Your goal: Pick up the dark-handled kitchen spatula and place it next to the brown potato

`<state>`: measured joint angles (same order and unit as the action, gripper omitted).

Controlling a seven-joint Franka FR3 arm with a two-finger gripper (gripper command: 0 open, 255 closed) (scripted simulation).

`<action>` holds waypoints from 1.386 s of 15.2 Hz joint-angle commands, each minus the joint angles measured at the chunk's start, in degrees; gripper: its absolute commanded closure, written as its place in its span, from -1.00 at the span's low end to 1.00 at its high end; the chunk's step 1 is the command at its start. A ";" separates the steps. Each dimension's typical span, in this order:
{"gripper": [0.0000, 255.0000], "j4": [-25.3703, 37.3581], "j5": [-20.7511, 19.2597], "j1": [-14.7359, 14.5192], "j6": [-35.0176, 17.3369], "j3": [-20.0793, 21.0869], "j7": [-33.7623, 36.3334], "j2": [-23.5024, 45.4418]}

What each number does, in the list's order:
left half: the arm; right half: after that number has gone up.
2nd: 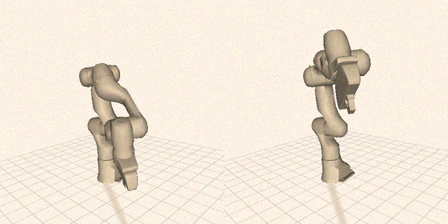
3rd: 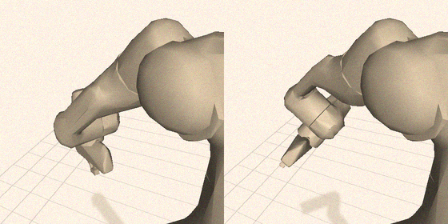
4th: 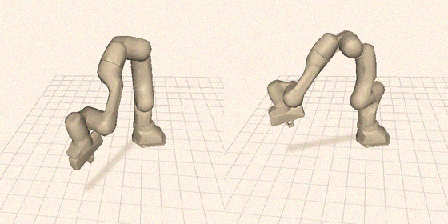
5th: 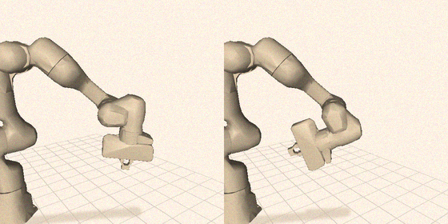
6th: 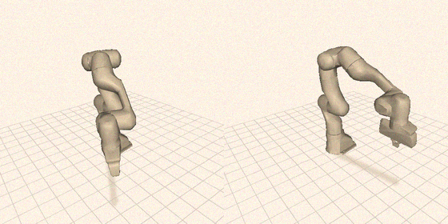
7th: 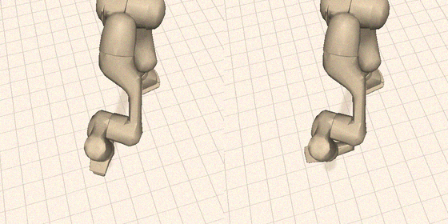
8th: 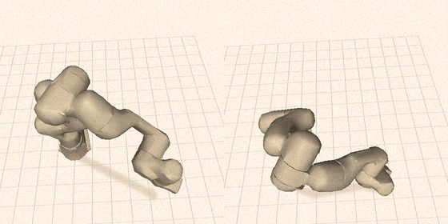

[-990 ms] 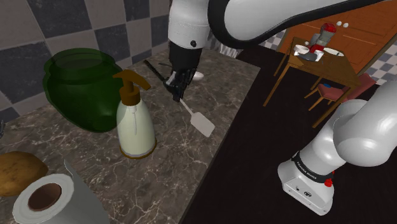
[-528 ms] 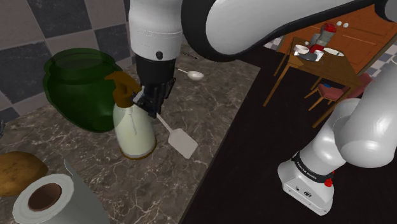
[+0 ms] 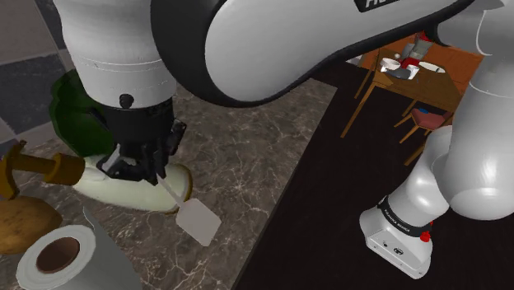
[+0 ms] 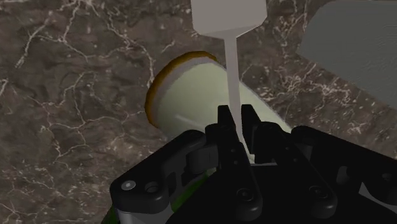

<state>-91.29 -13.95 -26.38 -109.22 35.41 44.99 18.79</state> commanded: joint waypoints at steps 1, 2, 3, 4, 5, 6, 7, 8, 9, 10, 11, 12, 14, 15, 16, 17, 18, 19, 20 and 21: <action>1.00 5.95 -2.59 -3.34 2.31 -0.10 2.75 4.52; 1.00 9.81 -4.02 -5.60 3.84 -0.29 4.16 7.29; 1.00 9.12 -4.04 -5.59 3.11 -0.44 4.23 7.33; 1.00 8.45 -4.12 -5.53 2.38 -0.51 4.34 7.40; 1.00 7.80 -4.21 -5.47 1.67 -0.57 4.44 7.49; 1.00 7.17 -4.32 -5.41 0.97 -0.63 4.56 7.60; 1.00 6.56 -4.43 -5.36 0.27 -0.69 4.67 7.72; 1.00 5.97 -4.55 -5.32 -0.42 -0.76 4.79 7.85; 1.00 5.40 -4.68 -5.29 -1.10 -0.83 4.92 8.00; 1.00 4.84 -4.82 -5.26 -1.78 -0.90 5.04 8.16; 1.00 4.31 -4.97 -5.23 -2.45 -0.98 5.17 8.33; 1.00 3.79 -5.13 -5.21 -3.11 -1.05 5.31 8.52; 1.00 2.80 -5.46 -5.19 -4.42 -1.21 5.58 8.92; 1.00 2.33 -5.64 -5.20 -5.06 -1.31 5.72 9.14; 1.00 1.88 -5.79 -5.26 -5.70 -1.47 5.85 9.36; 1.00 1.44 -5.90 -5.38 -6.35 -1.70 5.96 9.56; 1.00 1.02 -6.09 -5.41 -6.98 -1.82 6.10 9.81; 1.00 0.61 -6.22 -5.52 -7.62 -2.04 6.22 10.04; 1.00 0.22 -6.36 -5.65 -8.25 -2.28 6.33 10.28; 1.00 -0.16 -6.49 -5.80 -8.88 -2.54 6.44 10.53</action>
<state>-88.83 -20.49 -32.00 -116.85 33.16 50.90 25.18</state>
